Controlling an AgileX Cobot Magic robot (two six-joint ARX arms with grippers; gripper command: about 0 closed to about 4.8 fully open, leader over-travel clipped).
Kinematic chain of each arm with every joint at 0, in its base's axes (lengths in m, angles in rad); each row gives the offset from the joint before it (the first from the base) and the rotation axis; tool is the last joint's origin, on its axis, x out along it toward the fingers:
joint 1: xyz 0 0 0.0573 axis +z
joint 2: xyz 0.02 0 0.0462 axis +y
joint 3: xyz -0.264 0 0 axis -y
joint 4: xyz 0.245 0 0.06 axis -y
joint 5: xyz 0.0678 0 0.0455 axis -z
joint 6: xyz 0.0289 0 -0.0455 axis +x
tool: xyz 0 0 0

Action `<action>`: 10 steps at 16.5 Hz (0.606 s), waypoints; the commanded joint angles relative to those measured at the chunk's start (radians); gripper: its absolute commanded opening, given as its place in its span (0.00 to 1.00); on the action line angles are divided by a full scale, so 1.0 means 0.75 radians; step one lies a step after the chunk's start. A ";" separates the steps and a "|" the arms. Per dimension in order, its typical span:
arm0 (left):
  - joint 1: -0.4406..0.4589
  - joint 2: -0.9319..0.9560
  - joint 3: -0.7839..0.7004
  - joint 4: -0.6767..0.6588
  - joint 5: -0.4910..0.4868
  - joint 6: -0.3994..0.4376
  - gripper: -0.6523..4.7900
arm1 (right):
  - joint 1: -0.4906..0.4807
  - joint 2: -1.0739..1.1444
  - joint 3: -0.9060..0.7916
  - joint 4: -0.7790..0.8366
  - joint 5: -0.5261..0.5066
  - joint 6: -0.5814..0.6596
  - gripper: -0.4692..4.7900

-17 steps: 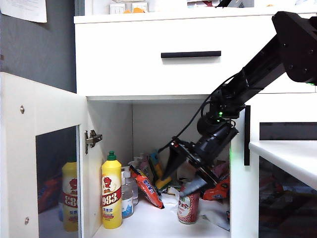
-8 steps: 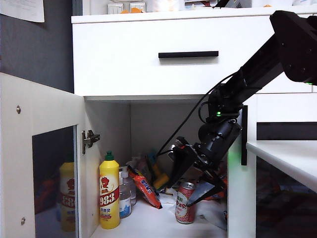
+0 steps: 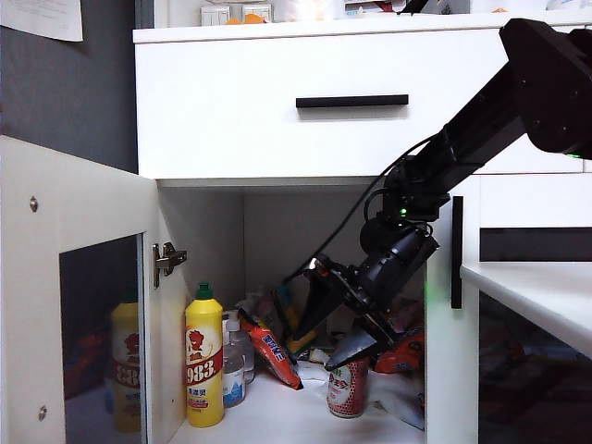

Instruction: Open the left door of the white cabinet, pick up a can of beverage from the table on the right, place it inside the cabinet, and finally close the cabinet door.

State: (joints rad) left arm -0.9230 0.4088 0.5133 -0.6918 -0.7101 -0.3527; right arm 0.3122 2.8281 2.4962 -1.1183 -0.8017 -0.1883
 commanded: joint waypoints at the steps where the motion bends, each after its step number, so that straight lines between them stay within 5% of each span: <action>1: 0.002 -0.002 0.004 0.026 -0.003 0.002 0.11 | 0.003 -0.012 0.006 0.062 -0.001 -0.001 0.78; 3: 0.002 -0.002 0.004 0.027 -0.012 0.001 0.11 | 0.019 -0.016 0.006 0.083 0.084 -0.001 0.78; 6: 0.002 -0.002 0.004 0.027 -0.015 0.001 0.11 | 0.140 -0.054 0.006 0.042 0.608 -0.003 0.79; 7: 0.002 -0.002 0.004 0.027 -0.016 0.002 0.11 | 0.218 -0.065 0.006 0.026 0.943 -0.003 0.79; 10: 0.002 -0.002 0.004 0.027 -0.016 0.002 0.11 | 0.309 -0.104 0.006 0.028 1.283 -0.003 0.79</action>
State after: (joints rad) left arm -0.9234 0.4084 0.5133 -0.6823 -0.7181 -0.3527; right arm 0.5365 2.7804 2.4958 -1.1000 0.0959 -0.1917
